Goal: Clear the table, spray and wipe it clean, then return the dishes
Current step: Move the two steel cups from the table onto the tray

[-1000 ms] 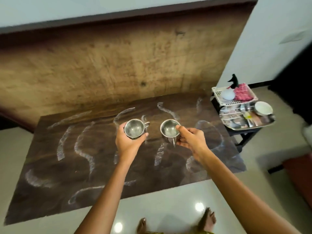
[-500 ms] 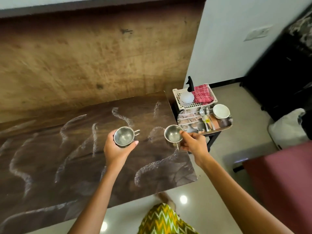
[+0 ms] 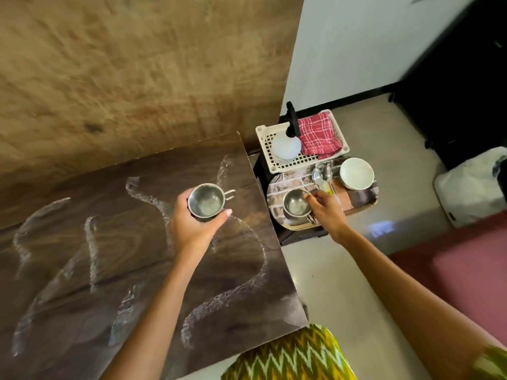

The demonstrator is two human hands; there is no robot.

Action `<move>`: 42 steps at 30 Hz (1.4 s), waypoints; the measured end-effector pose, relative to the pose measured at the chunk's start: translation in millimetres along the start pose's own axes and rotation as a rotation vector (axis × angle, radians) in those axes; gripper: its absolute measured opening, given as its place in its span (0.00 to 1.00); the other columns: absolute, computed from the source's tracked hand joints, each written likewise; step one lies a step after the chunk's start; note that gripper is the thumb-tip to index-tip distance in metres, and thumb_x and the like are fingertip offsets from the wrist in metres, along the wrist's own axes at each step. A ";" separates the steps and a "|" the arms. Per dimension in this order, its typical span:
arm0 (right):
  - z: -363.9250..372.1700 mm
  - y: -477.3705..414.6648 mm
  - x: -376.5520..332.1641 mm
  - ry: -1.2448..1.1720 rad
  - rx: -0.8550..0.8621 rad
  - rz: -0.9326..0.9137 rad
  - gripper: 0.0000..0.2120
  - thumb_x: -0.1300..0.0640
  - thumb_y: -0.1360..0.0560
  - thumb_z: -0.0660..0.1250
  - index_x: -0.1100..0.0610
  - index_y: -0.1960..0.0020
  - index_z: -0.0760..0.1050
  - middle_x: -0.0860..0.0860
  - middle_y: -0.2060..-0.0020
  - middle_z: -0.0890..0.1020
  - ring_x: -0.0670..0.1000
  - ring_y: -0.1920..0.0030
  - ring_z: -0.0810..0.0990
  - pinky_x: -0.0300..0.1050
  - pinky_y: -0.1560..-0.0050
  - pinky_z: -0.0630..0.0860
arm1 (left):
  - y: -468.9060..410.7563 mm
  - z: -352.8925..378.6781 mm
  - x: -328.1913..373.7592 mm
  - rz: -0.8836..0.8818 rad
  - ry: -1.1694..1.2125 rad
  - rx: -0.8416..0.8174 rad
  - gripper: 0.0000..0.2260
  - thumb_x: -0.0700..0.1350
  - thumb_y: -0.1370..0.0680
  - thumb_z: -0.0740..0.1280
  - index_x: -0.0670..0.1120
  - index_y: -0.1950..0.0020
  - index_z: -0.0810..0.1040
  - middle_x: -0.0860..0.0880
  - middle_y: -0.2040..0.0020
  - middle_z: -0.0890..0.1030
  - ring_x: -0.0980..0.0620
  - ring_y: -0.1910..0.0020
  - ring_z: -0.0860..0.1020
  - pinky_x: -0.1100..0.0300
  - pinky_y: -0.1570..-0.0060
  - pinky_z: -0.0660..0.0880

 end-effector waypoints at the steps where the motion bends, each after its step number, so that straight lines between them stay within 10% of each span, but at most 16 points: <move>1: -0.1 -14.7 3.6 0.040 -0.017 -0.013 0.11 0.52 0.21 0.60 0.58 0.45 0.75 0.51 0.59 0.81 0.48 0.61 0.78 0.43 0.61 0.74 | -3.4 9.1 -1.0 -0.004 -0.011 -0.007 0.31 0.44 0.38 0.80 0.47 0.38 0.72 0.54 0.45 0.75 0.56 0.47 0.73 0.64 0.48 0.68; 4: 0.5 -56.1 12.9 0.165 -0.065 -0.062 0.14 0.55 0.20 0.59 0.61 0.40 0.74 0.58 0.48 0.81 0.56 0.49 0.79 0.51 0.47 0.76 | -11.4 33.5 -8.8 -0.007 -0.044 -0.006 0.32 0.45 0.39 0.81 0.46 0.39 0.72 0.54 0.45 0.75 0.54 0.46 0.74 0.61 0.46 0.70; 18: 5.5 -160.5 47.5 0.431 -0.226 -0.274 0.14 0.61 0.19 0.56 0.59 0.38 0.75 0.58 0.45 0.80 0.56 0.45 0.78 0.46 0.43 0.73 | 2.9 129.3 -40.1 -0.158 -0.019 0.125 0.30 0.45 0.39 0.81 0.48 0.40 0.73 0.52 0.45 0.78 0.54 0.46 0.77 0.59 0.44 0.74; 28: 20.5 -184.3 49.8 0.466 -0.236 -0.344 0.13 0.60 0.20 0.58 0.57 0.38 0.76 0.58 0.51 0.82 0.52 0.58 0.78 0.41 0.57 0.73 | 11.3 168.3 -36.7 -0.187 0.026 0.119 0.30 0.44 0.38 0.80 0.50 0.40 0.72 0.54 0.45 0.77 0.53 0.45 0.77 0.52 0.43 0.76; 42: -11.7 -111.4 38.3 0.294 -0.260 -0.434 0.12 0.62 0.23 0.64 0.56 0.41 0.79 0.52 0.48 0.83 0.46 0.53 0.79 0.36 0.51 0.75 | 15.9 198.6 -27.0 -0.104 -0.041 0.020 0.33 0.43 0.40 0.82 0.49 0.38 0.74 0.56 0.47 0.78 0.58 0.47 0.75 0.78 0.50 0.69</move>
Point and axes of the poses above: each hand's wrist, its own y-axis away from the middle knuckle, its own z-axis out of the palm, x = y × z, the point moved 4 cm from there along -y, towards the middle knuckle
